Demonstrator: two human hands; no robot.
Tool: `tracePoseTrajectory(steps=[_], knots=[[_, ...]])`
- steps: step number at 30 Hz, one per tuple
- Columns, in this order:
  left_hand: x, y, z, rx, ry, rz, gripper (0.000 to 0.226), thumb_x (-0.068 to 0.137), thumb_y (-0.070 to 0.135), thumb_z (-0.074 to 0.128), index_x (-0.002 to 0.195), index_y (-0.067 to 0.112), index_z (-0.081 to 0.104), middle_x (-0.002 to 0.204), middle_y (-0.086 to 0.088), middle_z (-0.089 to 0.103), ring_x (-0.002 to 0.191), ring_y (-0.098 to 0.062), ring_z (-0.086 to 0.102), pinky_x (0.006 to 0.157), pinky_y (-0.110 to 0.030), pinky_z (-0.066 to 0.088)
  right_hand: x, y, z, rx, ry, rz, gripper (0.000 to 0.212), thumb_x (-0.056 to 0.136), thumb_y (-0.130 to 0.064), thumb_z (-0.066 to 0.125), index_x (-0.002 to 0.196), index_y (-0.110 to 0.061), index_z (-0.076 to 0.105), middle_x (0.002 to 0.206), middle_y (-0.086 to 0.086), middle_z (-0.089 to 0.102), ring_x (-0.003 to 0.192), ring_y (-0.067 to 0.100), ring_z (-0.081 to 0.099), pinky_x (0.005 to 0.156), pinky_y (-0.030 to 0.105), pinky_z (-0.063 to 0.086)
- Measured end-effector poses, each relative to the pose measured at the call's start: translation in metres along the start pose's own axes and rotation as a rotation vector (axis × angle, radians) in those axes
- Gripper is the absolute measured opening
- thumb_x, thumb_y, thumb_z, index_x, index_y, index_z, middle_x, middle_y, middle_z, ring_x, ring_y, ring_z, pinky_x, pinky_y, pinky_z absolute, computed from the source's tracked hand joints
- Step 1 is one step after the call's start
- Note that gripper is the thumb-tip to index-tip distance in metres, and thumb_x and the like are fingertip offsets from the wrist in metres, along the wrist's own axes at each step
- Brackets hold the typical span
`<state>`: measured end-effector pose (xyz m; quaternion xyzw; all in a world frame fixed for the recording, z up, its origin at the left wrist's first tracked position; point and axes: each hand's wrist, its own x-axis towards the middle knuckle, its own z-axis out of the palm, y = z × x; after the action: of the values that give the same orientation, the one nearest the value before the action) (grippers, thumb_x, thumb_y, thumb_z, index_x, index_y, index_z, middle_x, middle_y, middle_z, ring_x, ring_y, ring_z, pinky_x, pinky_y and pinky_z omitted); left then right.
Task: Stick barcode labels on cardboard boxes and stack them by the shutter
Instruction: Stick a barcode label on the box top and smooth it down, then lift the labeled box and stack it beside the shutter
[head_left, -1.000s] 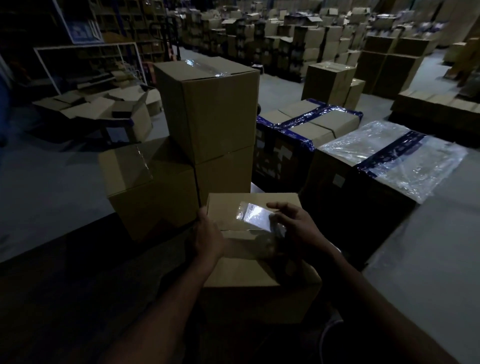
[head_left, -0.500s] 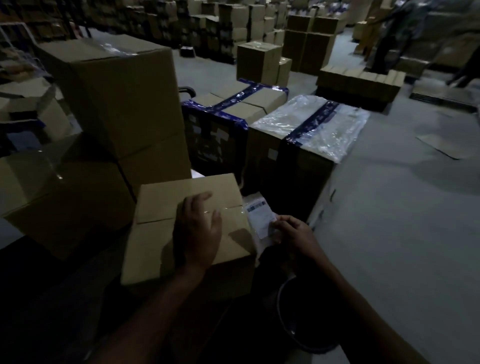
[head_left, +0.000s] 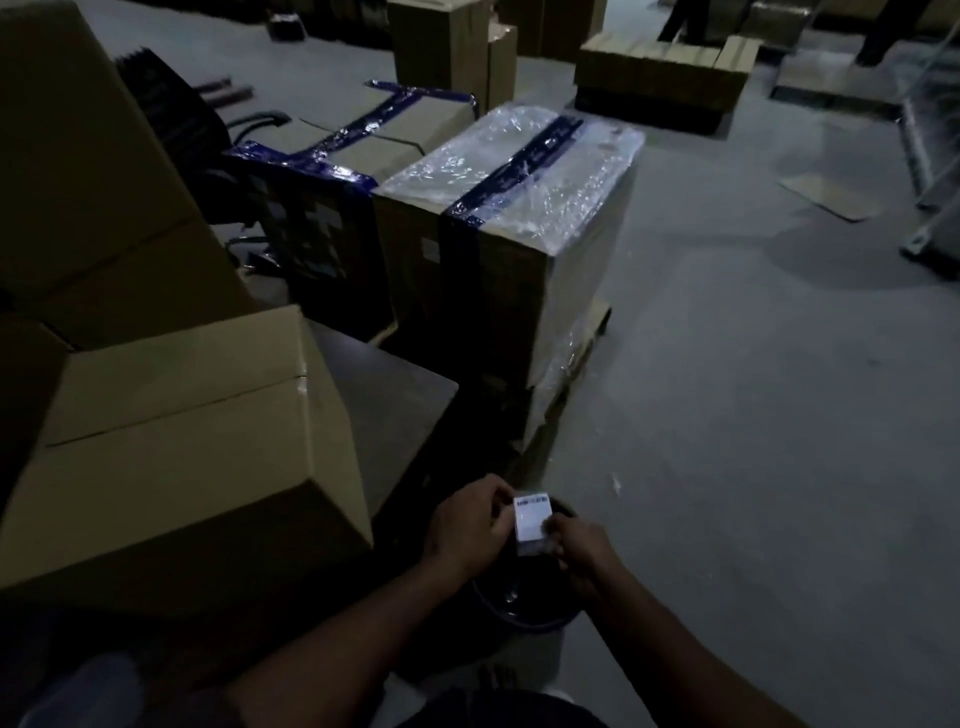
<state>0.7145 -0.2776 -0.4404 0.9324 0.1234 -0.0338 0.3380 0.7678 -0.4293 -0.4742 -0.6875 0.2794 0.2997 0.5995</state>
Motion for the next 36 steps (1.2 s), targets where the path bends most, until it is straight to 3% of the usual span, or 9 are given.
tracePoseTrajectory(steps=[5,9,12,14,16,24,29,33,36], knots=[[0.0,-0.004,0.037,0.05,-0.168,-0.111,0.027,0.09,0.034,0.063,0.117,0.032,0.062,0.1,0.012,0.069,0.096,-0.008,0.065,0.086,-0.026,0.049,0.06,0.043,-0.021,-0.057,0.047,0.103,0.019,0.073,-0.007,0.065,0.087,0.005,0.069,0.08,0.022,0.069,0.071,0.037,0.066,0.066,0.046,0.056],[0.002,0.002,0.042,0.043,-0.137,-0.148,0.027,0.09,0.034,0.064,0.117,0.032,0.062,0.096,0.013,0.068,0.091,-0.005,0.064,0.084,-0.025,0.049,0.075,0.057,-0.031,-0.104,0.0,0.14,0.023,0.077,-0.016,0.077,0.084,0.002,0.065,0.069,0.015,0.061,0.055,0.026,0.054,0.047,0.03,0.043],[0.002,0.002,0.039,0.007,-0.096,-0.17,0.026,0.091,0.034,0.063,0.117,0.032,0.062,0.095,0.014,0.067,0.09,-0.005,0.064,0.084,-0.028,0.052,0.089,0.071,-0.039,-0.206,-0.014,0.141,0.045,0.071,-0.035,0.082,0.097,-0.002,0.066,0.086,0.02,0.067,0.069,0.031,0.063,0.056,0.035,0.049],[0.0,0.002,0.032,-0.012,-0.053,-0.179,0.025,0.093,0.034,0.062,0.117,0.032,0.061,0.095,0.015,0.066,0.089,-0.004,0.063,0.082,-0.028,0.053,0.072,0.057,-0.038,-0.238,-0.059,0.122,0.034,0.079,-0.031,0.078,0.086,0.001,0.066,0.082,0.018,0.068,0.067,0.028,0.062,0.057,0.032,0.048],[0.0,0.001,0.022,-0.04,0.019,-0.176,0.022,0.094,0.034,0.062,0.116,0.032,0.062,0.094,0.015,0.066,0.086,-0.002,0.063,0.08,-0.029,0.054,0.059,0.042,-0.032,-0.254,-0.167,0.077,0.026,0.088,-0.024,0.07,0.073,-0.003,0.066,0.07,0.011,0.062,0.058,0.018,0.055,0.052,0.026,0.043],[-0.012,0.016,-0.042,-0.192,0.418,-0.112,0.021,0.093,0.03,0.065,0.114,0.029,0.065,0.094,0.012,0.072,0.085,-0.005,0.068,0.076,-0.032,0.056,0.004,-0.044,0.027,-0.349,-0.452,-0.364,0.012,0.093,-0.023,0.062,0.082,-0.022,0.066,0.081,0.003,0.067,0.072,0.009,0.06,0.061,0.016,0.049],[-0.027,0.027,-0.104,-0.215,0.701,-0.04,0.021,0.093,0.03,0.066,0.113,0.024,0.067,0.099,0.009,0.07,0.085,-0.003,0.067,0.07,-0.03,0.058,-0.053,-0.097,0.09,-0.315,-0.585,-0.651,0.009,0.091,-0.023,0.065,0.082,-0.023,0.068,0.077,-0.002,0.069,0.071,0.007,0.063,0.065,0.022,0.051],[-0.044,0.013,-0.151,-0.215,0.881,-0.065,0.018,0.094,0.029,0.065,0.111,0.024,0.066,0.097,0.01,0.069,0.084,0.001,0.065,0.067,-0.021,0.057,-0.09,-0.119,0.135,-0.336,-0.646,-0.81,0.019,0.09,-0.028,0.067,0.098,-0.011,0.07,0.088,-0.002,0.071,0.079,0.006,0.065,0.071,0.024,0.051],[-0.058,-0.011,-0.179,-0.176,0.957,-0.147,0.018,0.095,0.034,0.061,0.111,0.026,0.063,0.1,0.014,0.065,0.088,0.003,0.062,0.071,-0.023,0.057,-0.109,-0.121,0.162,-0.388,-0.646,-0.837,0.025,0.09,-0.03,0.066,0.11,-0.017,0.062,0.101,-0.008,0.065,0.087,0.002,0.061,0.069,0.014,0.049]])
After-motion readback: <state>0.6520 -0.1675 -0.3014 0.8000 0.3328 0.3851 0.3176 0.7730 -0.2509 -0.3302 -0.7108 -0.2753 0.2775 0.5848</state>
